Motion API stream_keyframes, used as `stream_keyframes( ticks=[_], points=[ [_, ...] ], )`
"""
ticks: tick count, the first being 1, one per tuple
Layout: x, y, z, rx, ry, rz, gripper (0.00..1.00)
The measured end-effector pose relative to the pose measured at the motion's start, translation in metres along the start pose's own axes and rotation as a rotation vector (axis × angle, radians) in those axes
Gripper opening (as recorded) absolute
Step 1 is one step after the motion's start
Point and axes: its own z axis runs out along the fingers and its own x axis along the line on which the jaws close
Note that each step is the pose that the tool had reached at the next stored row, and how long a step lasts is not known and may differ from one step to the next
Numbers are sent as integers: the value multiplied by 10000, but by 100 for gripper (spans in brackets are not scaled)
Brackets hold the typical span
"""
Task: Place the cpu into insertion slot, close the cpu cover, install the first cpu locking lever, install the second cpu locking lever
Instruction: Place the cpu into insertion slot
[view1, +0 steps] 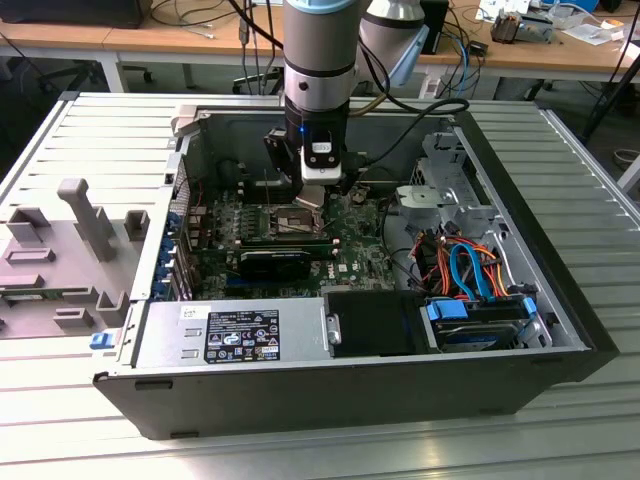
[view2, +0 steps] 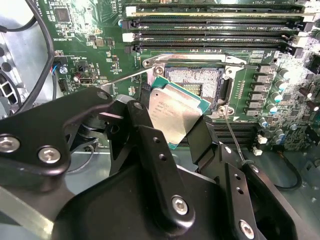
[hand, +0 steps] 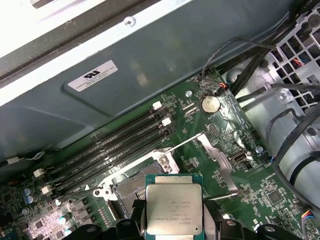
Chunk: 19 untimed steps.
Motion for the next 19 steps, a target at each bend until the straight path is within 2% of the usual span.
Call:
stream_keyframes(
  ticks=[19],
  points=[
    [0, 0, 1, -7, -31, 342, 54]
  ],
)
